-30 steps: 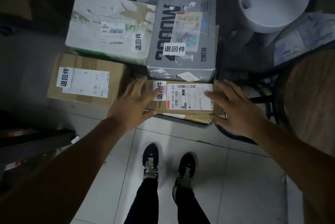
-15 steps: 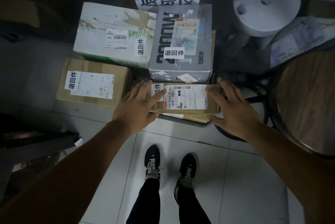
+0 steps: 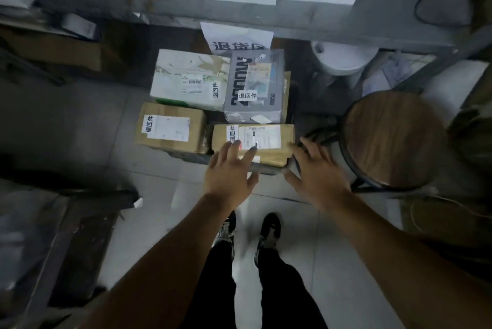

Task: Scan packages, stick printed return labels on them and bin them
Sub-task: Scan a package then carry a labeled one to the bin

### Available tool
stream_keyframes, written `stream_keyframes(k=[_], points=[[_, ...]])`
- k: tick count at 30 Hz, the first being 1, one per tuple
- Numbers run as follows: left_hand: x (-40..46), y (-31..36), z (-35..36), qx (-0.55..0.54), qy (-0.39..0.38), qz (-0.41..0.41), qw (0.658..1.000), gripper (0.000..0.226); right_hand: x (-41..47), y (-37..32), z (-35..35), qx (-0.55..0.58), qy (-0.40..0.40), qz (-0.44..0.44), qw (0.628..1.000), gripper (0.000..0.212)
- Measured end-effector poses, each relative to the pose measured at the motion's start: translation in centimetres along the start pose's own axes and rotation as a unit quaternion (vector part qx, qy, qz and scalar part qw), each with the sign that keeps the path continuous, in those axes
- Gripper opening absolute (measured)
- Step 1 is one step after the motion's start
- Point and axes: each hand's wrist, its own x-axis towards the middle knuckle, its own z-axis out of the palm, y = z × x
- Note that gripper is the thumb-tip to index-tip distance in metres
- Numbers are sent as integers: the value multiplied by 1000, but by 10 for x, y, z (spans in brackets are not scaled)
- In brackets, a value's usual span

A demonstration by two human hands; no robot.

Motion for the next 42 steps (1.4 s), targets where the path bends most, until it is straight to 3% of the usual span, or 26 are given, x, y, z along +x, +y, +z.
stream_keyframes(k=[10, 21, 30, 37, 42], points=[[-89, 70, -88, 9, -9, 81, 997, 58, -159, -45, -68, 41, 59, 142, 987, 65], [-177, 155, -142, 28, 6, 250, 968, 57, -332, -63, -77, 80, 162, 333, 926, 63], [-247, 304, -150, 64, -2, 392, 918, 58, -485, -3, -70, 119, 244, 454, 849, 63], [-310, 450, -131, 64, -10, 451, 890, 57, -604, 66, -64, 150, 318, 528, 773, 62], [-350, 528, -118, 54, -6, 491, 870, 55, -668, 105, -58, 153, 338, 554, 745, 63]])
